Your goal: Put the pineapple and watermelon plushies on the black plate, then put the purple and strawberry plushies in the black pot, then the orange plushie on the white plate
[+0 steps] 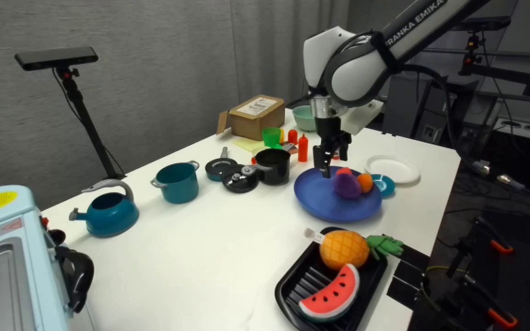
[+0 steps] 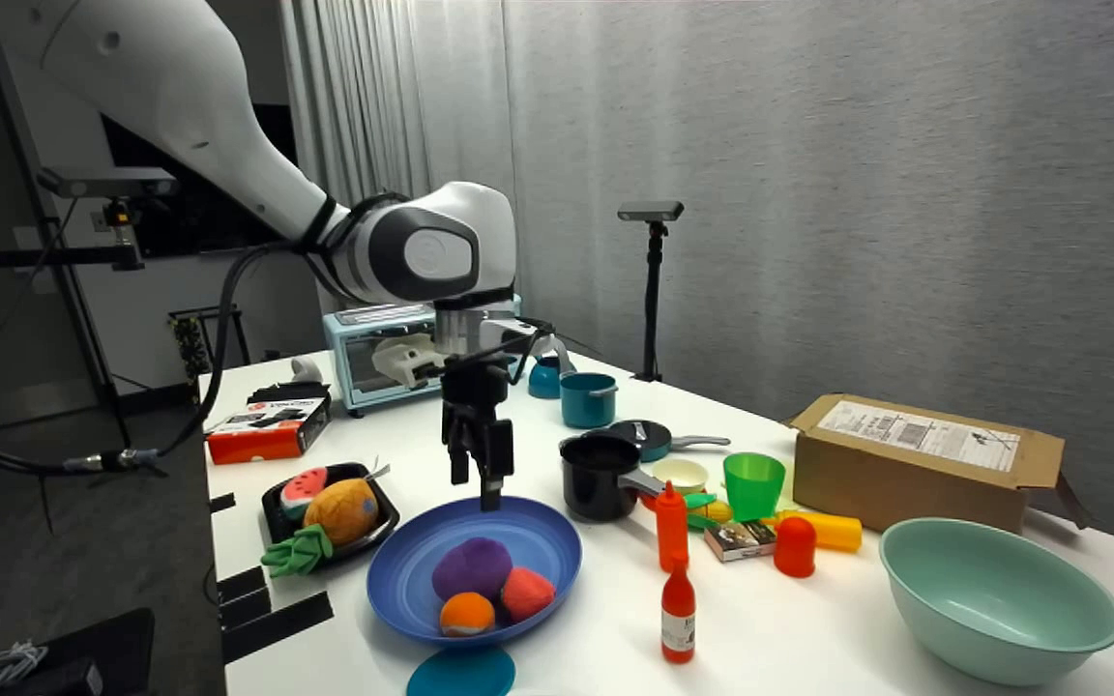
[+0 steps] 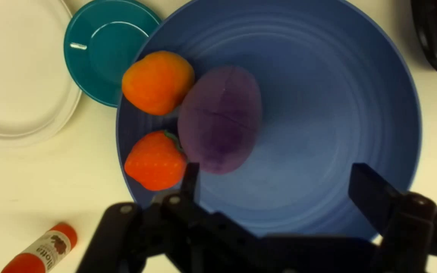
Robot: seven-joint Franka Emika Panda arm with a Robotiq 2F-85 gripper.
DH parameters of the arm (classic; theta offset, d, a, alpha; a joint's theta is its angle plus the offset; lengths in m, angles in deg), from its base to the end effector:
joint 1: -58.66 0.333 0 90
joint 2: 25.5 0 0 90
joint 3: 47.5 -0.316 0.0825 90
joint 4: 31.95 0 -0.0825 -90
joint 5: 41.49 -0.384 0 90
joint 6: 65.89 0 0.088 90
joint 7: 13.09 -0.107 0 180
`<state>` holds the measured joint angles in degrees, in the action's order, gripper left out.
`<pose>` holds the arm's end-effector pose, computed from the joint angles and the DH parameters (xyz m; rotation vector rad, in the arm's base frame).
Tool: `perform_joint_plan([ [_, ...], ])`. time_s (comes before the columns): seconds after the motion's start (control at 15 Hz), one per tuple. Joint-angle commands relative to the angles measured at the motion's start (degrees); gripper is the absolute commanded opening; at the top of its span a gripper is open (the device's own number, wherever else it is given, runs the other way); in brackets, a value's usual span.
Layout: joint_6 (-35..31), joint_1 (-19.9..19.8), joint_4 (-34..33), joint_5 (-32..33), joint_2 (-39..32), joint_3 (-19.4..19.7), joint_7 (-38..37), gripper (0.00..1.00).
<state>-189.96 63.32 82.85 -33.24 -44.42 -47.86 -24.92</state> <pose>0.5824 0.0454 0.2795 2.9994 -0.0423 -0.2258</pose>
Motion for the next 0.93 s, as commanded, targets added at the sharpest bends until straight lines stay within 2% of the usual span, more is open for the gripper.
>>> perform_joint_plan([
  [0.0,3.02,1.25,-4.05,4.38,-5.69,1.74,-2.88,1.00],
  [0.4,10.54,1.37,-5.02,7.38,-11.42,2.66,-1.40,1.00],
  [0.47,9.28,1.27,-4.50,7.99,-11.78,2.66,-1.31,0.75],
  [0.6,6.64,1.50,-3.80,9.46,-11.89,2.70,-1.83,0.66],
  [0.87,3.10,1.66,-3.21,11.32,-10.85,2.43,-1.16,0.34],
])
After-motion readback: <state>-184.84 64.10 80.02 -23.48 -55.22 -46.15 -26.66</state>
